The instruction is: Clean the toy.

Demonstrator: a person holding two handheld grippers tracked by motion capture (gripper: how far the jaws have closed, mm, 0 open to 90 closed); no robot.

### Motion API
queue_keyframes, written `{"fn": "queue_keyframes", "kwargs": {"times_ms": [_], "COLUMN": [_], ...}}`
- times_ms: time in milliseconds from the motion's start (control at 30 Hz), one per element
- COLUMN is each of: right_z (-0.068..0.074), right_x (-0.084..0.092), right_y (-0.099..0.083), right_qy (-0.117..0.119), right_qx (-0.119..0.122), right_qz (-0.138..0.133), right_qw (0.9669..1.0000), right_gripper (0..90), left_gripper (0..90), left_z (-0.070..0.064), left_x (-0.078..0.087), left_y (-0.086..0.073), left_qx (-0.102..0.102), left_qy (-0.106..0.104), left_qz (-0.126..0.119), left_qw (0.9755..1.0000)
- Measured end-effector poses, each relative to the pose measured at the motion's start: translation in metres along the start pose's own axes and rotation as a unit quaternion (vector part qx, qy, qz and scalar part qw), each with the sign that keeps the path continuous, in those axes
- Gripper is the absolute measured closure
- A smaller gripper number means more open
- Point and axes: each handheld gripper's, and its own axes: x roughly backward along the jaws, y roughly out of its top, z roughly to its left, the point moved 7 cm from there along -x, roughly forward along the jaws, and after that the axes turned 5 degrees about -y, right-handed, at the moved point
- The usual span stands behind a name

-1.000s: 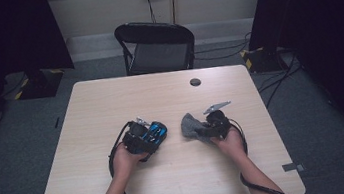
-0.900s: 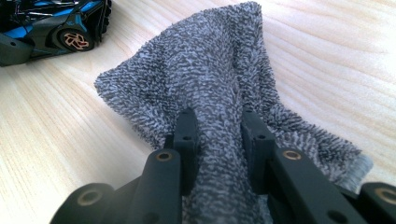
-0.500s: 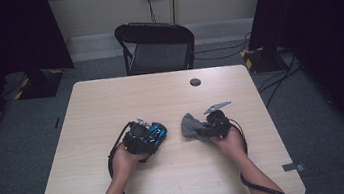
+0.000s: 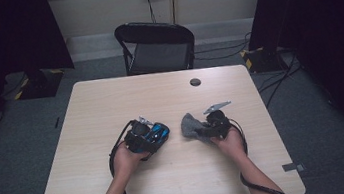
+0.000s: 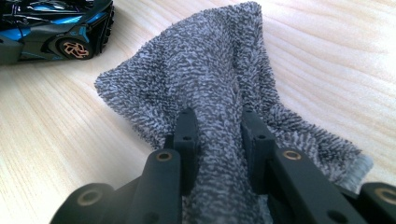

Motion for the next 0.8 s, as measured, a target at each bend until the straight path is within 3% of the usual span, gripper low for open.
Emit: {"fn": "queue_keyframes", "kwargs": {"times_ms": [233, 367, 567, 700, 800], "right_z": [-0.0003, -0.0001, -0.0002, 0.0, 0.0003], "right_x": [0.0001, 0.0001, 0.0001, 0.0001, 0.0003], "right_y": [-0.0002, -0.0002, -0.0004, -0.0005, -0.0008], "right_qy": [0.001, 0.0, 0.001, 0.0, 0.002], "right_qx": [0.001, 0.001, 0.001, -0.001, -0.003], "right_qz": [-0.001, -0.001, -0.002, -0.003, -0.004], "right_qw": [1.0, 1.0, 1.0, 1.0, 1.0], "right_gripper": [72.3, 72.3, 72.1, 71.9, 71.8], "left_gripper": [27.2, 27.1, 26.8, 26.0, 24.3], "left_z": [-0.0006, 0.0001, 0.0016, 0.0017, 0.0019], "left_x": [0.0034, -0.0006, -0.0052, -0.0058, -0.0064], "left_y": [0.0044, 0.0026, -0.0016, -0.0026, -0.0023], "left_qx": [-0.003, -0.001, 0.017, 0.009, 0.016], "left_qy": [0.003, 0.006, -0.005, 0.002, 0.001], "left_qz": [-0.017, -0.006, -0.013, -0.002, -0.004], "left_qw": [0.9998, 1.0, 0.9998, 1.0, 0.9999]}}
